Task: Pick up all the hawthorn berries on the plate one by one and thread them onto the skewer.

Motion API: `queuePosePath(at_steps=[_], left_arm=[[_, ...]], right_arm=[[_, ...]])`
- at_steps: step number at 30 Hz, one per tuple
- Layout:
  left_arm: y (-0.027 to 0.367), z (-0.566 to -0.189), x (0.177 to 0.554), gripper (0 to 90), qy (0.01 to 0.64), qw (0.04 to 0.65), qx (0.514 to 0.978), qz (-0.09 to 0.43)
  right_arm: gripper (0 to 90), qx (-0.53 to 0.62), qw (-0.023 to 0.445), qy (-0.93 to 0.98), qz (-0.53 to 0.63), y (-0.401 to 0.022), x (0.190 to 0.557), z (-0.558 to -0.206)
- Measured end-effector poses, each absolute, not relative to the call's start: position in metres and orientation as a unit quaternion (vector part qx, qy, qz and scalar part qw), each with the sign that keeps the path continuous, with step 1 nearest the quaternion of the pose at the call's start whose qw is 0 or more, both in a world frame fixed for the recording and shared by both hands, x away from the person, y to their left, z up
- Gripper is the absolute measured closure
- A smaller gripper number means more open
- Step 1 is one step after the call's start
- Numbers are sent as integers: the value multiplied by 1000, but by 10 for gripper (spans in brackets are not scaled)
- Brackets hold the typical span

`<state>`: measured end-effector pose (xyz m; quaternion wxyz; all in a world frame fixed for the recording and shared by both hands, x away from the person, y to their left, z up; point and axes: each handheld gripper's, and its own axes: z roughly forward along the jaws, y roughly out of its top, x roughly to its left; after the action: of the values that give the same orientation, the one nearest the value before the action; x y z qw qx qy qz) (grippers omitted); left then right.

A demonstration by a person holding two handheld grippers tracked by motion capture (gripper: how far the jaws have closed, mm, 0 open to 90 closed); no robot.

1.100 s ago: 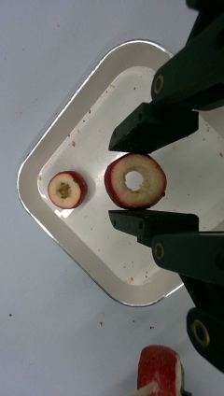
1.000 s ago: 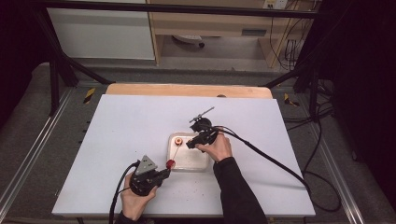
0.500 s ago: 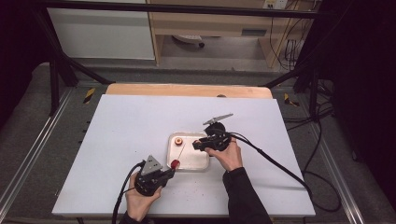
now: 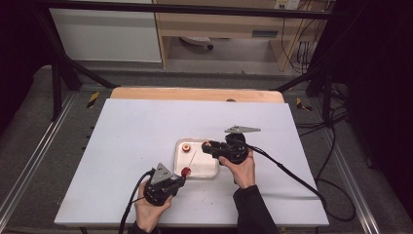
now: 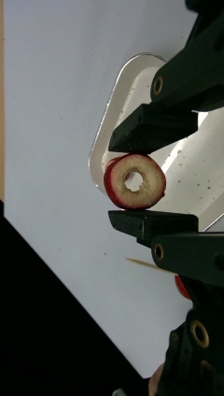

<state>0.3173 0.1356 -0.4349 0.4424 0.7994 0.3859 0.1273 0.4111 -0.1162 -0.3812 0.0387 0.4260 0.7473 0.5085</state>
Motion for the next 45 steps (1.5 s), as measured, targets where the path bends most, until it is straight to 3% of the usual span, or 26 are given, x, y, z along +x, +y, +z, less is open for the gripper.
queuePosePath(at_steps=[28,45], left_arm=[[118,-431,317,883,417,475,765,122],[109,-426,319,883,437,497,743,102]], right_arm=[[611,428,89,600,670,-114,394,-383],[611,431,75,564,701,-106,391,-389]])
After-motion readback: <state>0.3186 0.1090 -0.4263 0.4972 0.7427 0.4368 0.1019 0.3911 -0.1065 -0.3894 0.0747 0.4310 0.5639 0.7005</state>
